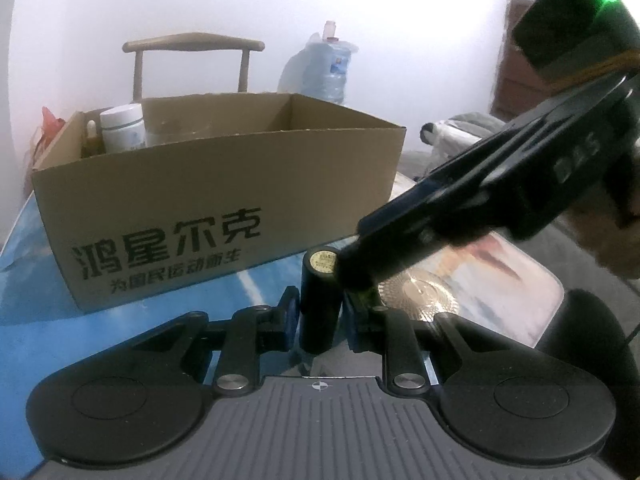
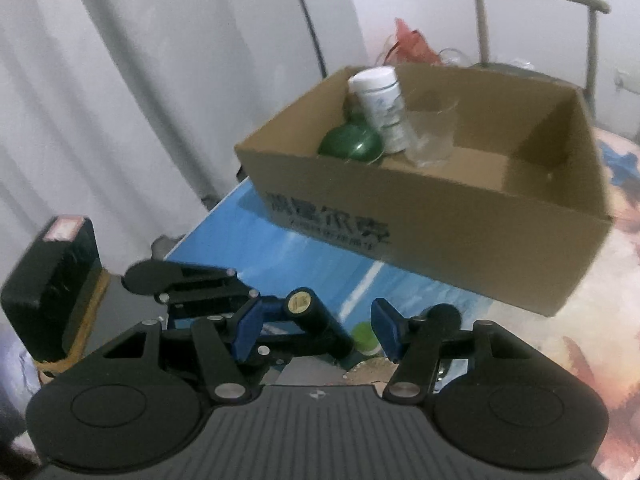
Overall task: Organize rigid objects
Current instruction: 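Close the right gripper around the black gold-capped cylinder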
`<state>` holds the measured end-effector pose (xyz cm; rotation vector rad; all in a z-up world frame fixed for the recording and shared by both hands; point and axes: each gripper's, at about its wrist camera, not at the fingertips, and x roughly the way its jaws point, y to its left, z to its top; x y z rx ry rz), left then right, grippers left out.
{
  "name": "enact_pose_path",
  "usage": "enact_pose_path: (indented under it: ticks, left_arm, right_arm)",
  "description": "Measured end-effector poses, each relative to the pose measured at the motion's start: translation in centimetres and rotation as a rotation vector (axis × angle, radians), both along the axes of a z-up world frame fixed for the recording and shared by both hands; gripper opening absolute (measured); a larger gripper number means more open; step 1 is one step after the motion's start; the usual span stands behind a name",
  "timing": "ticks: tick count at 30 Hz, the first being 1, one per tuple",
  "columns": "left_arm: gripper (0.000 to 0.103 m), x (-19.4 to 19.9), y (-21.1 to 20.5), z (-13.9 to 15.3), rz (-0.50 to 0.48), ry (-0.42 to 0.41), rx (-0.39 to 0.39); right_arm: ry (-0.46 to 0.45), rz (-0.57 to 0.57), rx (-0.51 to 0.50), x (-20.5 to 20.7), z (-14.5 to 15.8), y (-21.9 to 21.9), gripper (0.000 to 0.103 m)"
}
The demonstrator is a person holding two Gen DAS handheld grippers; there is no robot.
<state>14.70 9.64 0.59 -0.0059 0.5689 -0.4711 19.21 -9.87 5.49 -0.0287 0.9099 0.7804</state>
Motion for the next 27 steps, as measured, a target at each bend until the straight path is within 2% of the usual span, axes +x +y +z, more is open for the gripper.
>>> enact_pose_path:
  ticks: [2, 3, 5, 6, 8, 13, 17, 20, 24, 27]
  left_arm:
    - [0.022, 0.0, 0.0, 0.0, -0.002, 0.0, -0.003]
    - [0.022, 0.0, 0.0, -0.1, -0.004, 0.0, -0.005]
    - [0.022, -0.1, -0.1, -0.1, -0.012, 0.001, -0.007]
    - [0.022, -0.2, -0.1, -0.1, -0.013, 0.0, -0.008]
    - [0.023, -0.2, -0.3, -0.1, -0.018, 0.001, -0.007]
    - [0.022, 0.1, -0.3, 0.2, -0.016, -0.003, -0.012]
    - [0.022, -0.1, -0.6, 1.7, -0.028, -0.036, 0.004]
    - [0.022, -0.7, -0.9, 3.9, -0.035, -0.095, 0.035]
    - [0.023, 0.0, -0.4, 7.1, -0.043, -0.123, 0.007]
    - [0.023, 2.1, 0.5, 9.5, -0.043, -0.131, -0.005]
  right_arm:
    - [-0.013, 0.011, -0.003, 0.0, -0.1, 0.3, 0.06]
    - [-0.009, 0.02, -0.006, 0.2, -0.2, 0.4, 0.055]
    - [0.033, 0.029, 0.008, 0.8, -0.7, 0.4, 0.051]
    - [0.053, 0.038, 0.009, 1.0, -1.1, 0.4, 0.04]
    - [0.055, 0.036, -0.004, 0.9, -1.5, 0.5, 0.03]
    - [0.021, 0.021, -0.007, 0.5, -1.2, 0.4, 0.027]
    - [-0.005, 0.011, 0.015, 0.4, 0.1, -0.1, 0.027]
    - [-0.047, 0.007, 0.045, 0.2, 2.3, -0.4, 0.027]
    - [-0.127, 0.018, 0.035, 0.5, 6.0, 0.0, 0.027]
    - [-0.185, 0.024, 0.013, 1.8, 8.6, 1.1, 0.027]
